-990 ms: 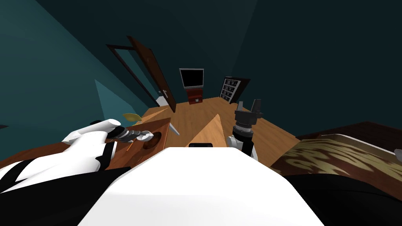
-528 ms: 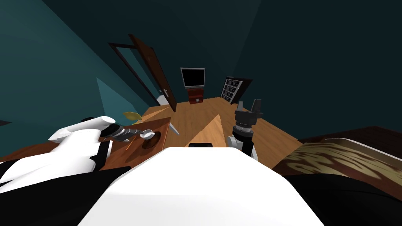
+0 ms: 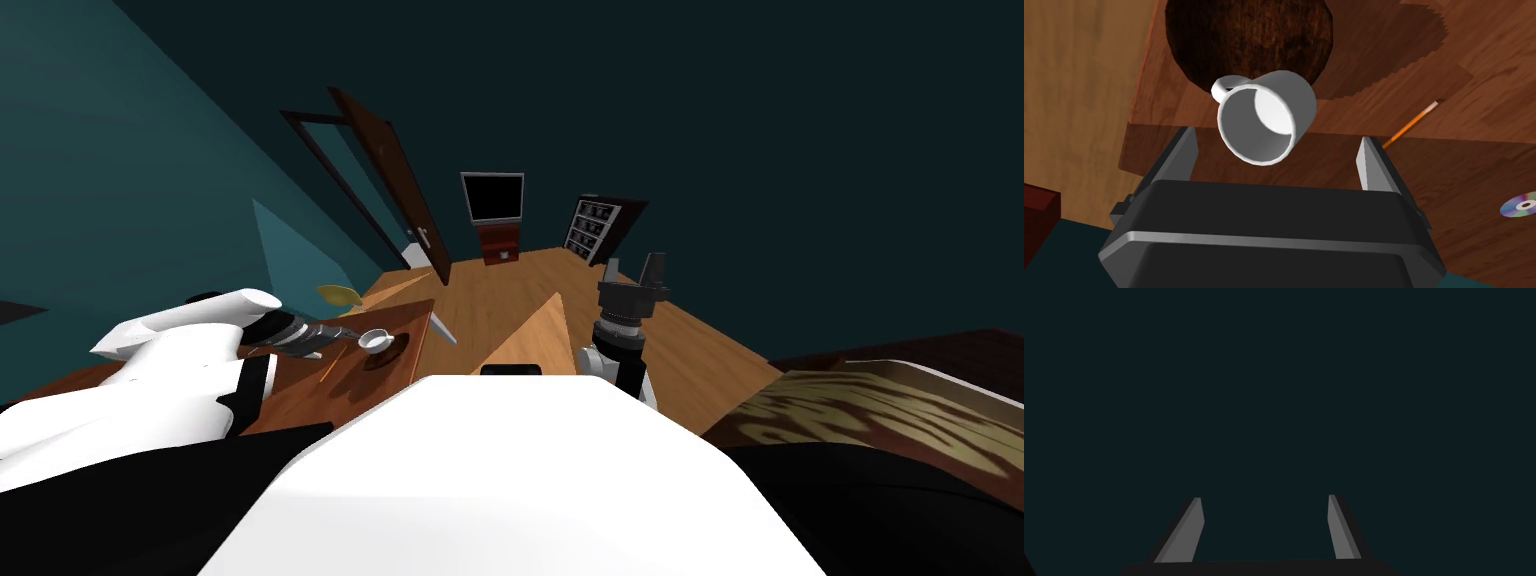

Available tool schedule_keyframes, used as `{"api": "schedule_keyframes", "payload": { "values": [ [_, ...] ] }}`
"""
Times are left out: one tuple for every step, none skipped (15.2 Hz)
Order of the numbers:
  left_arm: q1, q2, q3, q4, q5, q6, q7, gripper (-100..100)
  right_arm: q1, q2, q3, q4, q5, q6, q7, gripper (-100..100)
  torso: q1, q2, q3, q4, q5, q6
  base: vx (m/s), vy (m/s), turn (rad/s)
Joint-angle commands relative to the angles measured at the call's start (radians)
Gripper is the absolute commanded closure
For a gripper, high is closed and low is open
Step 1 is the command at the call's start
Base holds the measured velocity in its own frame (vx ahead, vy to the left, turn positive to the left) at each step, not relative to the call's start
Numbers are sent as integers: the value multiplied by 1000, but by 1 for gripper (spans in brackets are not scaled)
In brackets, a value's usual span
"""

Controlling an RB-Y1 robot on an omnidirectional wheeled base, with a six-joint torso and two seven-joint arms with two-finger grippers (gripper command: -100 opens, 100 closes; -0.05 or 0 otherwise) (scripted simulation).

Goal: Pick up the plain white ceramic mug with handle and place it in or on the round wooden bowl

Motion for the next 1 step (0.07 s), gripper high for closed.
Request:
{"api": "schedule_keyframes", "payload": {
  "values": [
    [0, 0, 0, 0, 0, 0, 0, -100, 0, 0, 0, 0, 0, 0, 0, 0, 0, 0, 0, 0, 0, 0, 0, 0, 0]
  ]
}}
